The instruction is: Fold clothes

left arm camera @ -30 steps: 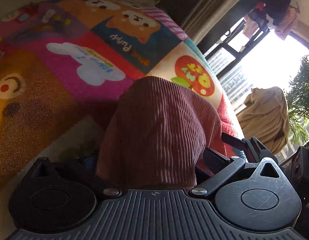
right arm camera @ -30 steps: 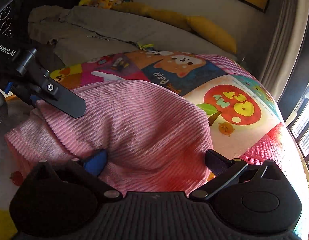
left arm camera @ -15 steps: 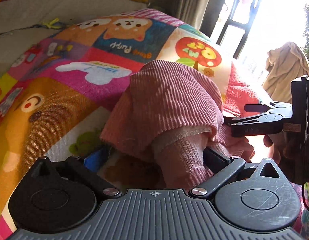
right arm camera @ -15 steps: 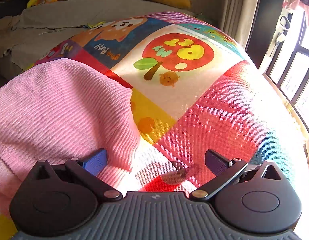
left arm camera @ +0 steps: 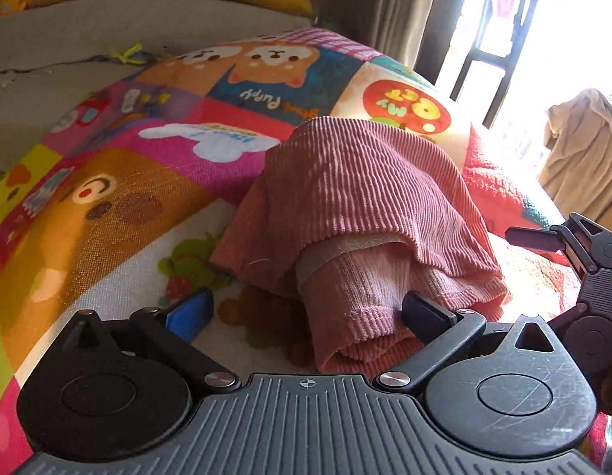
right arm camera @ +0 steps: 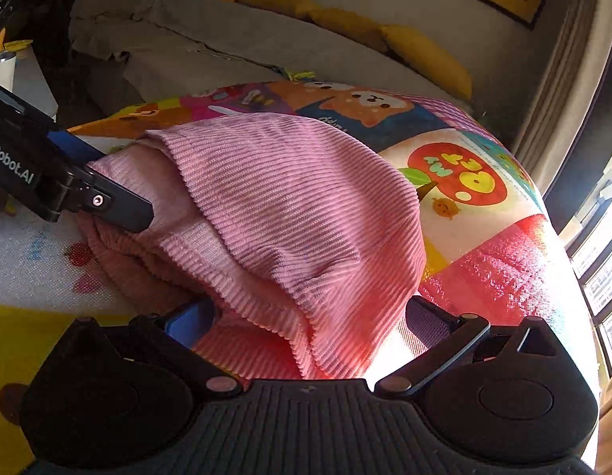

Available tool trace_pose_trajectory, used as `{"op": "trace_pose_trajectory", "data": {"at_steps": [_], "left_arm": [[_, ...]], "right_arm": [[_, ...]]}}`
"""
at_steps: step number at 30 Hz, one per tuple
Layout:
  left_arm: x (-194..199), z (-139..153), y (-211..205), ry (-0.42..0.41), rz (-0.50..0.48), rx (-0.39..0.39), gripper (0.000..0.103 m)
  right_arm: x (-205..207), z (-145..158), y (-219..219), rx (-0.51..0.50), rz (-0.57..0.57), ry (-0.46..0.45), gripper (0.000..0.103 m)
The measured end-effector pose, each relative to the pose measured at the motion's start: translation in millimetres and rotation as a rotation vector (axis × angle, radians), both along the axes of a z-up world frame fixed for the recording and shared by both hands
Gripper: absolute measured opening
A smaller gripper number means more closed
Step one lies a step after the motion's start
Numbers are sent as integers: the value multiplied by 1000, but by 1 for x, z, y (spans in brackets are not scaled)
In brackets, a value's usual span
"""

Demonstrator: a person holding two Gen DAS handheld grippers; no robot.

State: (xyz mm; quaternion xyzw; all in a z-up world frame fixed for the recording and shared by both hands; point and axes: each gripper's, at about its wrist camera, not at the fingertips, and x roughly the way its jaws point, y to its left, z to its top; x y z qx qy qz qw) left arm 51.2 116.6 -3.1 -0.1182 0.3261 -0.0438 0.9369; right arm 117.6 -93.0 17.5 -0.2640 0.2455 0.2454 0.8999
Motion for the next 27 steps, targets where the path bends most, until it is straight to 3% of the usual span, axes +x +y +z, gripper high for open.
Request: {"op": "trace_pose_trajectory", "data": {"at_steps": [2,7,10,13,17,19,24,27], "left_arm": [[0,0,-3,2,3,19,103],[1,0,-7,13,6,49,103],[4,0,-14,26,7,95,103],[6,-1,-22,40,6,147,103],[5,-1,-22,40,10,151,103],[4,-1,-21,40,15,150,103],[-6,1,-29,67,68,175,103],[-26,2,-50,100,73,266,103]], "right_arm": [[12,3,-5,46,-58,36,103],[-7,30,-39,254,-32,125,103],[-3,41,-51,335,-140,82,103],[24,31,-45,307,-248,102,103],[48,2,-37,282,-282,221,103],[51,3,-38,287,-298,247,103],[24,6,-43,233,-314,266,103],[-6,4,-54,219,-283,287,103]]}}
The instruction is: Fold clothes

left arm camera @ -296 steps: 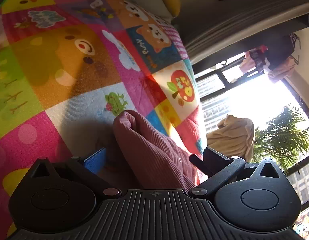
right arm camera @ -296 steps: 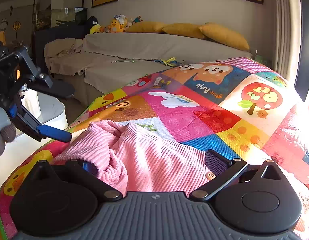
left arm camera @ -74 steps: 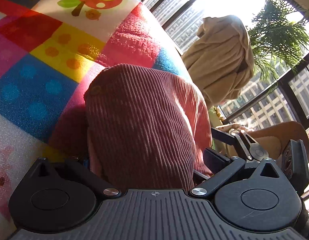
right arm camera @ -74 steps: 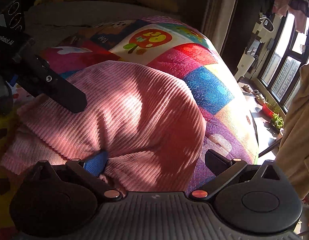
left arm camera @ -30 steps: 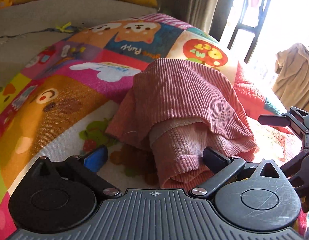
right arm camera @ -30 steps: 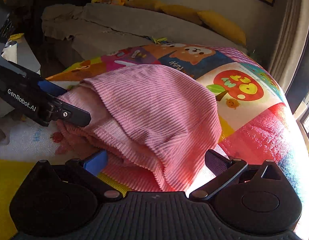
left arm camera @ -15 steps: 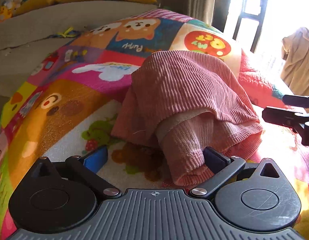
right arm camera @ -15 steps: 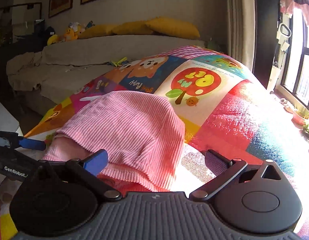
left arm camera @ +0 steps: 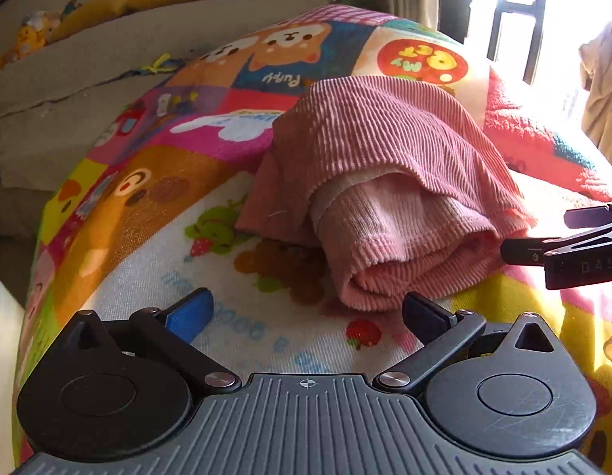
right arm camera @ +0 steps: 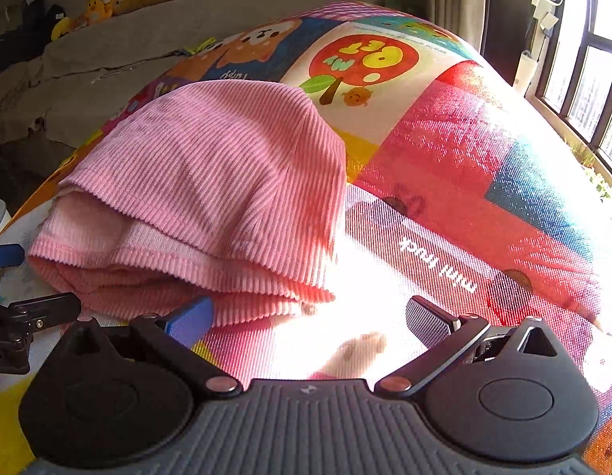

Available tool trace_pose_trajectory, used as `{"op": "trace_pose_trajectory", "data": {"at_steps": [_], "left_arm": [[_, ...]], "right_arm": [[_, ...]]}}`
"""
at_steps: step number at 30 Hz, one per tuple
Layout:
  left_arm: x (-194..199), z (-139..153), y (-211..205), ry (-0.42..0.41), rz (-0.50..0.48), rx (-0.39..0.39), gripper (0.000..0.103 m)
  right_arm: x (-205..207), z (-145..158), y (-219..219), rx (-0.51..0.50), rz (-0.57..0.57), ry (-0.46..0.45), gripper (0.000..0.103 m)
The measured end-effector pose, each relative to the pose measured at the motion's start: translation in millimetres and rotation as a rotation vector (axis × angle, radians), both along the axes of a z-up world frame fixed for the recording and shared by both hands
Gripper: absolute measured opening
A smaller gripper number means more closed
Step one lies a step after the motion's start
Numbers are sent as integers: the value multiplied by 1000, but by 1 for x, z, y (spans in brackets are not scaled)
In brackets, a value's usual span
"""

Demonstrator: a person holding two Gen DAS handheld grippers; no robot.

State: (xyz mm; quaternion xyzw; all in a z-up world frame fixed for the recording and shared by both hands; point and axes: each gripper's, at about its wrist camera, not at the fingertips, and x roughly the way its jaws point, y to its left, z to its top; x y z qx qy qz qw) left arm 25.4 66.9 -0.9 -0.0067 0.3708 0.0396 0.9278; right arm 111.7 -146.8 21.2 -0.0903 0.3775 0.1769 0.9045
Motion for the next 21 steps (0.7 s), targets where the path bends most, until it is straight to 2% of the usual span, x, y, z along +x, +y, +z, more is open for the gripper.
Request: {"op": "trace_pose_trajectory", "data": {"at_steps": [4,7,21], "left_arm": [[-26,2,-12,1,11,-9,103],[-32,1,-15,-10,6,-7,103],[-35,0,-15,-16,0,-12,103]], "right_arm": [[-35,-4,-21,84,-8,40,103],[-49,-9,-20,50,-10,-4,103],[-50,-11,-21,58,-19,-15,103]]}}
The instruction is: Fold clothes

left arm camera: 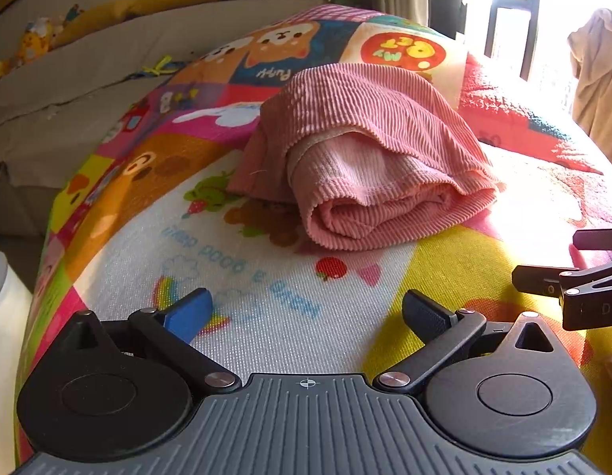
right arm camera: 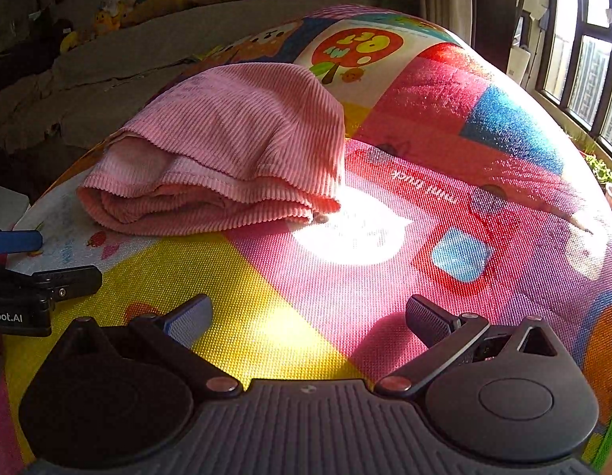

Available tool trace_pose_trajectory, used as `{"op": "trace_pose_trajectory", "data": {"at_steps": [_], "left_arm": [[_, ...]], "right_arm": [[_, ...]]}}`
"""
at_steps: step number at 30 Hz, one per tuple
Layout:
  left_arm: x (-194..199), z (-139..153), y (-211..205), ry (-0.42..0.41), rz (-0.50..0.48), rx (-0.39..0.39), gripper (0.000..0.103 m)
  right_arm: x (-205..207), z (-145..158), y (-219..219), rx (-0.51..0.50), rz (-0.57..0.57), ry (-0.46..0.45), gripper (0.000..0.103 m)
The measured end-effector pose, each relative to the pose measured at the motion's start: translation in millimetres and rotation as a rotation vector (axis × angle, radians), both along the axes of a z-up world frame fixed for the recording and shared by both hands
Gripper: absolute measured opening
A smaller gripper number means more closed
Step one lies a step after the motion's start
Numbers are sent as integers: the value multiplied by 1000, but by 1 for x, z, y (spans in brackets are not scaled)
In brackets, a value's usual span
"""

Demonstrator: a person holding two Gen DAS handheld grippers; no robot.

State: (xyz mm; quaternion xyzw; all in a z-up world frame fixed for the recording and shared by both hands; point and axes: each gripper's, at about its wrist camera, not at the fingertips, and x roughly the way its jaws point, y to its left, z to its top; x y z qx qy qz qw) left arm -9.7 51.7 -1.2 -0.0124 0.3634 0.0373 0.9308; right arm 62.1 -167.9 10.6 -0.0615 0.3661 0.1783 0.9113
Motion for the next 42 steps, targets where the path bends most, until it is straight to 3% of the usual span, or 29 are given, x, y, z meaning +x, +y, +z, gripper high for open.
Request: {"op": "trace_pose_trajectory", "data": {"at_steps": [42], "left_arm": [[1,0,-2,-7,6,0,103]], "right_arm": [[-2,1,-4,0,-5,-3,103]]}}
